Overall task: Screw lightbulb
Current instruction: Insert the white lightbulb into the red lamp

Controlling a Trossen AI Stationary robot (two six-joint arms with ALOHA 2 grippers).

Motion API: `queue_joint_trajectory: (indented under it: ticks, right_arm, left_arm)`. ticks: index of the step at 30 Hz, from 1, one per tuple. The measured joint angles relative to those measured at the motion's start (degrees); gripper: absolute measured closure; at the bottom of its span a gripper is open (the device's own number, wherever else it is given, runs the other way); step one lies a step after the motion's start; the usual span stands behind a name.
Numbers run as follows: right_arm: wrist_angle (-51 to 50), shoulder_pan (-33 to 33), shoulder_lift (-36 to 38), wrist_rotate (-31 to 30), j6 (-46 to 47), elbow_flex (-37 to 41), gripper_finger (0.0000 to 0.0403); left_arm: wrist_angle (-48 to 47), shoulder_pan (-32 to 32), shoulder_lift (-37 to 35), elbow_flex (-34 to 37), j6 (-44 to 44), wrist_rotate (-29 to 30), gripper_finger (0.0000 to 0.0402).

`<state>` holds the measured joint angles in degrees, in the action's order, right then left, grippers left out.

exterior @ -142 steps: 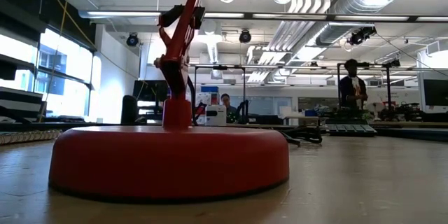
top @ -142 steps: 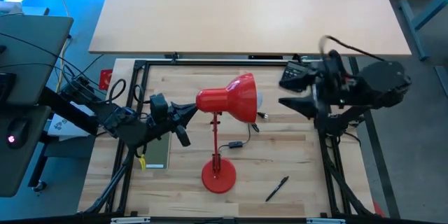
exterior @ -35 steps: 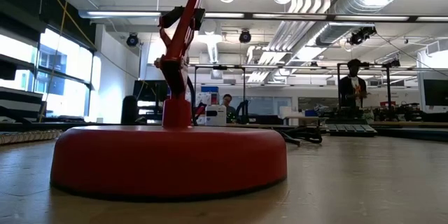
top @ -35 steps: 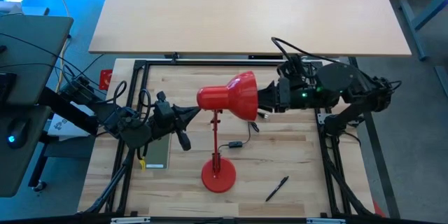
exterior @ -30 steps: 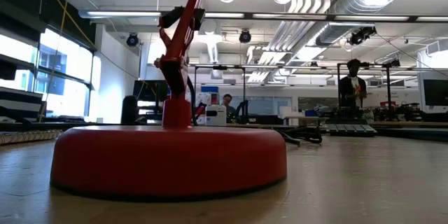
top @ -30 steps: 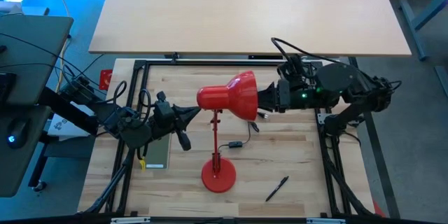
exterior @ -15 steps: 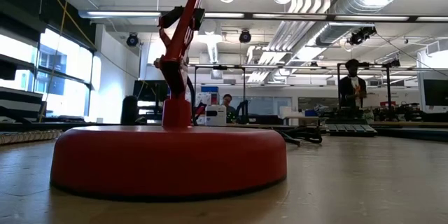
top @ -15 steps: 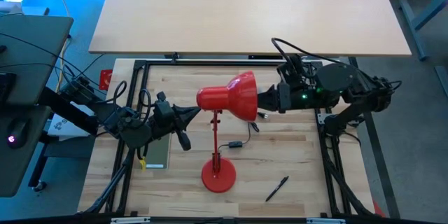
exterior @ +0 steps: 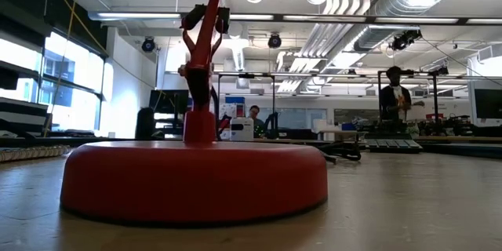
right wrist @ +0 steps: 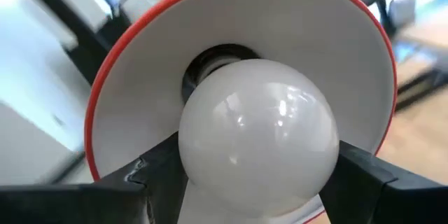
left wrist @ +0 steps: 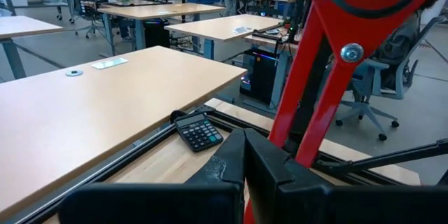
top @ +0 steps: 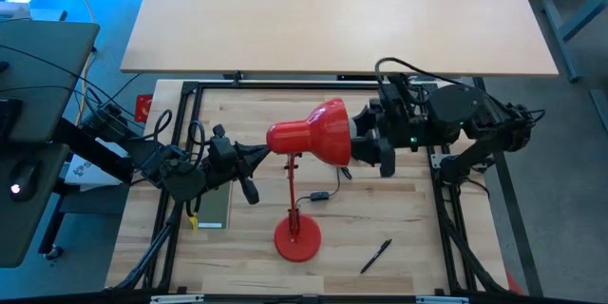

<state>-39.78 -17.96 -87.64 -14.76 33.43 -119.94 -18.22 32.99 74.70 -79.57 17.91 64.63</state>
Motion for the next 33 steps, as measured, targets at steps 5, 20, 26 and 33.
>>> queue_joint_trajectory:
  ticks: [5,20,26,33]
  right_arm:
    - [-0.5,0.0,0.0,-0.3,-16.3,0.0,0.0149]
    - [-1.8,0.0,0.0,-2.0,-52.9,0.0,0.0149]
    - [-1.8,0.0,0.0,-1.9,-60.6,0.0,0.0149]
    - [-2.3,-0.1,0.0,-3.5,-54.4,0.0,0.0149]
  left_arm:
    - [0.0,0.0,0.0,0.0,0.0,0.0,0.0401]
    - [0.0,0.0,0.0,0.0,0.0,0.0,0.0402]
    - [-0.3,0.0,0.0,0.0,0.0,0.0,0.0402]
    - [-2.0,0.0,0.0,0.0,0.0,0.1,0.0401]
